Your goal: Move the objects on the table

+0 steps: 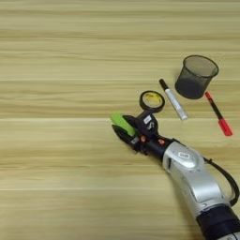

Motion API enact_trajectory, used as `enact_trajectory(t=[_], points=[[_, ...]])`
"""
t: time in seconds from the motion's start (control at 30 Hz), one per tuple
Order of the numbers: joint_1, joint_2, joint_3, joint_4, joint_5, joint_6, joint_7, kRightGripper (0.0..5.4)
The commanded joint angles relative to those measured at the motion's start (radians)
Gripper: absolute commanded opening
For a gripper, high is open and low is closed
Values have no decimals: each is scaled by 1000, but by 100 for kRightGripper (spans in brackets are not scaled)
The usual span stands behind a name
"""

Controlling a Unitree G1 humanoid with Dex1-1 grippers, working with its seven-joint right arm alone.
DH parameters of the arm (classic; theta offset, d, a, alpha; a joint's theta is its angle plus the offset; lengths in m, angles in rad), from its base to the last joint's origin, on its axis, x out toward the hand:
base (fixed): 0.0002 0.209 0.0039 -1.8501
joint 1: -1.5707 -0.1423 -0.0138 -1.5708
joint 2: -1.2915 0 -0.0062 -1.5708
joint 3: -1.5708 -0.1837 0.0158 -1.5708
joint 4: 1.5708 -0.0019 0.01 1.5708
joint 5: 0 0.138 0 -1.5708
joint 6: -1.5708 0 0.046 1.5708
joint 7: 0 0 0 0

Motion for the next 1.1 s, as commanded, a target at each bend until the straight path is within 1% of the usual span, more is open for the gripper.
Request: enact_trajectory(t=[0.03,0.17,0.43,0.57,0.67,0.77,1.1], points=[[-16,-10,-6,12,-7,22,-22,187],[-22,-6,-16,15,-4,15,-31,141],[-78,10,-89,-5,22,-14,-100,139],[-118,20,-156,-6,33,-41,-174,139],[-137,24,-193,-10,50,-51,-201,139],[-150,24,-210,-8,56,-55,-212,139],[-160,16,-216,-13,59,-62,-206,139]])
